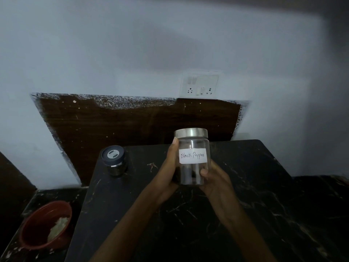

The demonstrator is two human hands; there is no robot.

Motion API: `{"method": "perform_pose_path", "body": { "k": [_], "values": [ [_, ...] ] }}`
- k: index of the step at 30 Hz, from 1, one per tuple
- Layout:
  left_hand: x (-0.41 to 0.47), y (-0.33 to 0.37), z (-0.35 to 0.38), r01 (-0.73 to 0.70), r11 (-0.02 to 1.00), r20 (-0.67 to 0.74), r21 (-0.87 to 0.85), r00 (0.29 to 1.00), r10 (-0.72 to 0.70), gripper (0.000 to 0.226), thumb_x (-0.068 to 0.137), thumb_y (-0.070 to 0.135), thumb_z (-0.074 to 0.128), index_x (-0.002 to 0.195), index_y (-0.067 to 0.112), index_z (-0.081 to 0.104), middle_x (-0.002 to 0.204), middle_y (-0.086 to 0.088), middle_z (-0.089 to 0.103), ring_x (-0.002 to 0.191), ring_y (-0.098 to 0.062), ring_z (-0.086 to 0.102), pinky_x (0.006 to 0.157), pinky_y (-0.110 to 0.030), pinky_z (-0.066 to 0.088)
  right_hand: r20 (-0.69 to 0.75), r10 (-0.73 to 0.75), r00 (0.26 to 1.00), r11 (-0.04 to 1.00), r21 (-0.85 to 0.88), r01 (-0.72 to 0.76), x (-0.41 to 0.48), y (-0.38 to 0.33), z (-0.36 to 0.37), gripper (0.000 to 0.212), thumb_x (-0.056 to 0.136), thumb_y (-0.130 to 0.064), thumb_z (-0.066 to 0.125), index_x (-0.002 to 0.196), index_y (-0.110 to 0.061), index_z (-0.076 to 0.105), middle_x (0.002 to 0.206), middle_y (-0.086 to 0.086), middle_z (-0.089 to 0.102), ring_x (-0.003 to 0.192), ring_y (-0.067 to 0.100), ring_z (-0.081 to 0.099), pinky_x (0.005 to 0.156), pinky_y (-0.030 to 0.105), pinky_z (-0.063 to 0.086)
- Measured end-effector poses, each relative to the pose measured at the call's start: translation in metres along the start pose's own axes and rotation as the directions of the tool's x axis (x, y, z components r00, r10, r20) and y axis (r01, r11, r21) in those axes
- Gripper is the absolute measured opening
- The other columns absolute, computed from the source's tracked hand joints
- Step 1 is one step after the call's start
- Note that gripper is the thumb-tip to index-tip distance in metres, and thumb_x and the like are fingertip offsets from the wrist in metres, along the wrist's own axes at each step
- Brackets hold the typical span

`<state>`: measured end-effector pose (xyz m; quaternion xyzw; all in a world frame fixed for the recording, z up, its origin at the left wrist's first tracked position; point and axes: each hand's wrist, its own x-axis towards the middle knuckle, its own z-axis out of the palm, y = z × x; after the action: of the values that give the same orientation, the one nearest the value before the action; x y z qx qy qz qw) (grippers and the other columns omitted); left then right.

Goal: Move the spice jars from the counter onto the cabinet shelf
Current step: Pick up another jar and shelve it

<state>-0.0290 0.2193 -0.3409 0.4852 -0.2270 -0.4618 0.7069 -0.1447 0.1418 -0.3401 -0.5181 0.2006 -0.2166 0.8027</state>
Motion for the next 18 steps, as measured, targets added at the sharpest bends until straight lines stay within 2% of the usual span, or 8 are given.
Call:
{"method": "perform_pose_path", "body": {
  "k": [3, 7, 10, 13, 16, 18],
  "values": [
    [0.004, 0.003, 0.005, 0.001, 1.000, -0.006, 0.004, 1.000, -0.001, 0.074, 0.073, 0.068, 0.039, 0.129, 0.022, 0.052, 0.120, -0.010, 0.066, 0.112, -0.022, 0.063, 0.096, -0.045, 0.048, 0.000, 0.004, 1.000, 1.000, 0.015, -0.004, 0.001, -0.005, -0.004, 0.038, 0.068, -0.013, 0.056, 0.106, -0.019, 0.058, 0.090, -0.006, 0.075, 0.085, 0.012, 0.071, 0.063, 0.020, 0.055],
    [0.007, 0.008, 0.014, -0.008, 1.000, 0.003, 0.020, 1.000, 0.008, 0.073, 0.074, 0.067, 0.038, 0.128, 0.021, 0.053, 0.119, -0.011, 0.066, 0.111, -0.022, 0.063, 0.094, -0.042, 0.049, -0.018, 0.013, 1.000, 0.999, 0.033, -0.012, 0.003, -0.013, -0.009, 0.040, 0.064, -0.011, 0.056, 0.103, -0.020, 0.058, 0.086, -0.006, 0.075, 0.083, 0.012, 0.071, 0.061, 0.021, 0.056],
    [0.009, 0.009, 0.020, -0.013, 0.999, -0.003, 0.041, 1.000, 0.013, 0.075, 0.075, 0.069, 0.039, 0.130, 0.021, 0.051, 0.121, -0.012, 0.064, 0.113, -0.024, 0.061, 0.098, -0.046, 0.046, -0.034, 0.015, 0.999, 0.999, 0.039, -0.014, 0.003, -0.019, -0.013, 0.034, 0.069, -0.006, 0.056, 0.100, -0.019, 0.058, 0.079, -0.006, 0.075, 0.074, 0.010, 0.072, 0.055, 0.020, 0.055],
    [0.012, 0.014, 0.028, -0.023, 0.999, 0.004, 0.042, 1.000, 0.023, 0.082, 0.072, 0.075, 0.044, 0.134, 0.022, 0.048, 0.125, -0.013, 0.062, 0.116, -0.026, 0.059, 0.103, -0.051, 0.042, -0.029, 0.020, 0.999, 1.000, -0.006, -0.020, 0.000, -0.034, -0.018, 0.029, 0.076, -0.006, 0.062, 0.103, -0.017, 0.058, 0.081, -0.003, 0.074, 0.073, 0.008, 0.071, 0.054, 0.017, 0.053],
    [0.023, 0.030, 0.041, -0.081, 0.995, 0.043, 0.063, 0.996, 0.079, 0.086, 0.067, 0.074, 0.047, 0.136, 0.023, 0.046, 0.126, -0.013, 0.061, 0.118, -0.026, 0.058, 0.104, -0.051, 0.041, 0.047, -0.029, 0.998, 0.994, -0.100, 0.034, 0.000, -0.065, -0.027, 0.041, 0.075, -0.014, 0.064, 0.114, -0.016, 0.056, 0.095, -0.002, 0.074, 0.088, 0.010, 0.070, 0.064, 0.016, 0.053],
    [0.031, 0.045, 0.056, -0.127, 0.988, 0.090, 0.089, 0.989, 0.119, 0.082, 0.071, 0.072, 0.046, 0.136, 0.023, 0.047, 0.126, -0.011, 0.062, 0.119, -0.024, 0.058, 0.103, -0.048, 0.042, 0.085, -0.072, 0.994, 0.984, -0.157, 0.085, 0.000, -0.090, -0.032, 0.048, 0.067, -0.015, 0.063, 0.113, -0.022, 0.056, 0.101, -0.006, 0.073, 0.095, 0.011, 0.069, 0.068, 0.019, 0.055]
  ]
}}
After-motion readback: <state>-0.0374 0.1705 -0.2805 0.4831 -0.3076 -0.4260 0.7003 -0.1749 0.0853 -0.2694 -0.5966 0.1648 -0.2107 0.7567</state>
